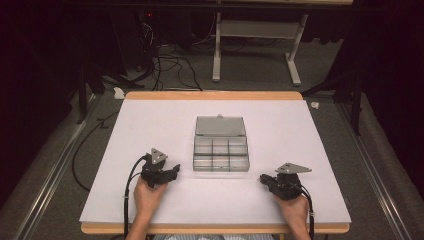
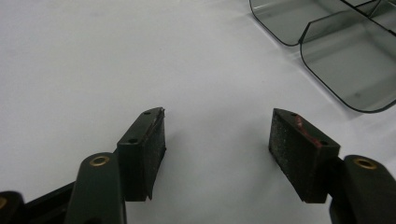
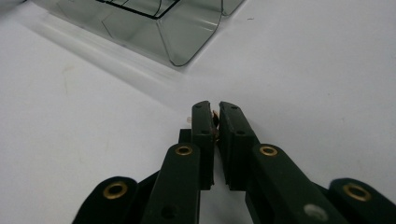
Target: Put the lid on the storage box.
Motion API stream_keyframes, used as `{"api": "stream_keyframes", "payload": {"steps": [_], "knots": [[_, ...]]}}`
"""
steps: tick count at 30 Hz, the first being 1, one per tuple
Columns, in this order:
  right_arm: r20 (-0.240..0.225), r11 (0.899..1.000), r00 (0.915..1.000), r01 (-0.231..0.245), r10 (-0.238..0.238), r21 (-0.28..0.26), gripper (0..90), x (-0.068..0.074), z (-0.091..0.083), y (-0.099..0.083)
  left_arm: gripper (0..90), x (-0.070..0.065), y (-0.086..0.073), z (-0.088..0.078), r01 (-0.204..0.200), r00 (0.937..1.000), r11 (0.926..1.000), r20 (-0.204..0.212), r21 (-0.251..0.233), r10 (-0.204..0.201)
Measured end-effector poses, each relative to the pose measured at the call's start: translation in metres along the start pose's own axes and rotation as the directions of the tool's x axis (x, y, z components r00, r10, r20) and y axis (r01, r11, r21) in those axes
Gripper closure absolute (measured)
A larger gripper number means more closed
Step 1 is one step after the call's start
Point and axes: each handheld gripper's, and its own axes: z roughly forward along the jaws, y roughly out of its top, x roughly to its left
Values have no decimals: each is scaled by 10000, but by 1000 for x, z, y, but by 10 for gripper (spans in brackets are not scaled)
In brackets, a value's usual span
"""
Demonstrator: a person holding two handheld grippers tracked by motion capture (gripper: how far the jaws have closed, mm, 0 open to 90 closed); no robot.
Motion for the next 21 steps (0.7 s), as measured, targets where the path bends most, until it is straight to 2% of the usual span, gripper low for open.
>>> {"api": "stream_keyframes", "payload": {"steps": [3, 7, 11, 21], "knots": [[-88, 9999, 9998, -159, 159, -6, 861, -2, 0, 0, 362, 0, 0, 0, -1, 10000, 10000, 24, 10, 1], [248, 9995, 9992, 314, -312, -77, 863, 4, 0, 0, 361, 0, 0, 0, -9, 10000, 10000, 12, 25, 9], [101, 9996, 9999, 130, -128, -260, 864, 2, -3, -1, 361, 0, 0, 0, -10, 10000, 10000, 19, 14, 10], [62, 9978, 9999, -77, 81, -657, 864, 2, -10, -3, 360, 0, 0, 0, -3, 10000, 10000, 17, 22, 3]]}}
